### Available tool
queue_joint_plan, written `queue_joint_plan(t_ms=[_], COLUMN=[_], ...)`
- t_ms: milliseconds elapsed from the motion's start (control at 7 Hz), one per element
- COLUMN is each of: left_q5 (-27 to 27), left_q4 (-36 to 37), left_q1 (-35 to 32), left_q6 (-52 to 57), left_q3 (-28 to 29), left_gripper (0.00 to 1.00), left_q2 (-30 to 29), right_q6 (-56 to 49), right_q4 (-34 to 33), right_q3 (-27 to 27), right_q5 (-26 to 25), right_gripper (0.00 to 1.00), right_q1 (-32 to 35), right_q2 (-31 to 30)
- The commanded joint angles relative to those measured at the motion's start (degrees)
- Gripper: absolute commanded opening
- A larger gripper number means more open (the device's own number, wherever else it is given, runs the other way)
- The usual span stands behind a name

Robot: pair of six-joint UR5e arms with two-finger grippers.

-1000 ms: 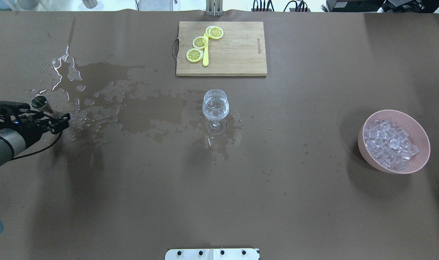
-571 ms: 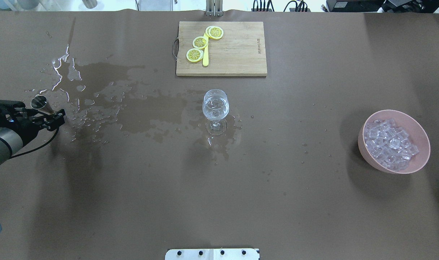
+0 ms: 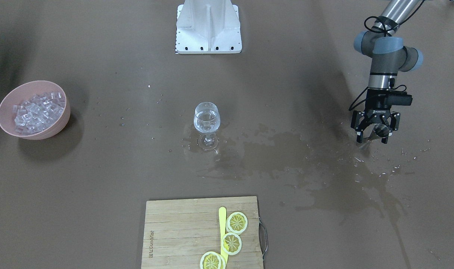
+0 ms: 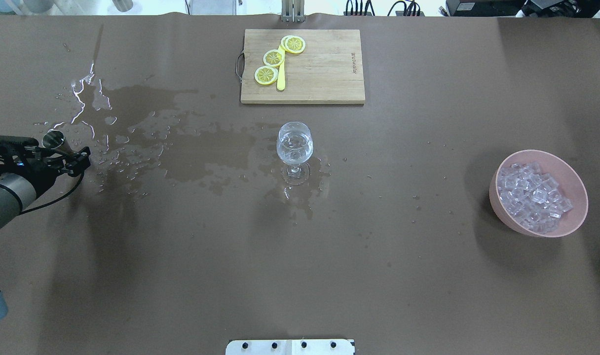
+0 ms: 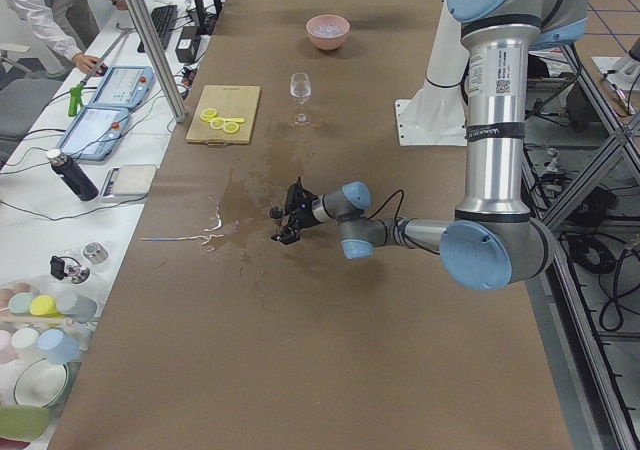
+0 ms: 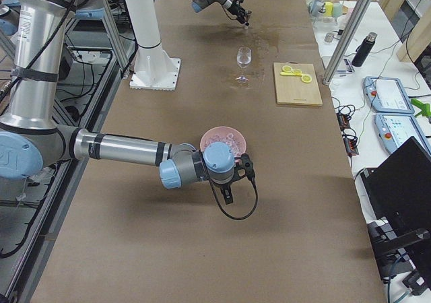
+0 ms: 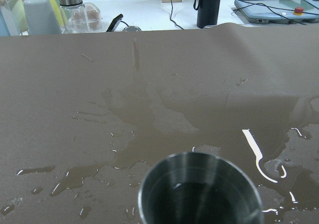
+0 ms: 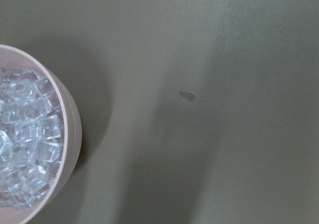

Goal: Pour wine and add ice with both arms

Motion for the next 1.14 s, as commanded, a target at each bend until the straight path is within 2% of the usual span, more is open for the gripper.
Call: queue_joint_plan(t_ms=[0,143,429,714,1000], left_q5=[0.0,-0.1,-0.4,-2.1,-3.5], left_q4=[-0.1,-0.3,-1.2,-3.0,-2.9], left_q1=[0.0,-0.1,-0.2,-0.3,-0.3], left_q6=[0.0,0.0,-0.2,-0.2,0.1], left_q3=[0.0,-0.4,-0.9,-2.1,-5.7], left_gripper=[0.57,0.32,0.0,0.0,0.0], left_q2=[-0.2,-0.2,-0.1,0.1,-1.0], right_q6=[0.0,0.0,0.0,0.0,0.0], right_q4=[0.0,0.0,0.0,0.0,0.0], right_q3=[0.2,0.2,0.4,0.3,0.3], right_q5=[0.0,0.0,0.0,0.0,0.0], right_gripper=[1.0,1.0,1.0,1.0,1.0], right_q1=[0.1,0.0,0.1,0.1,0.1], right_q2=[0.0,0.0,0.0,0.0,0.0])
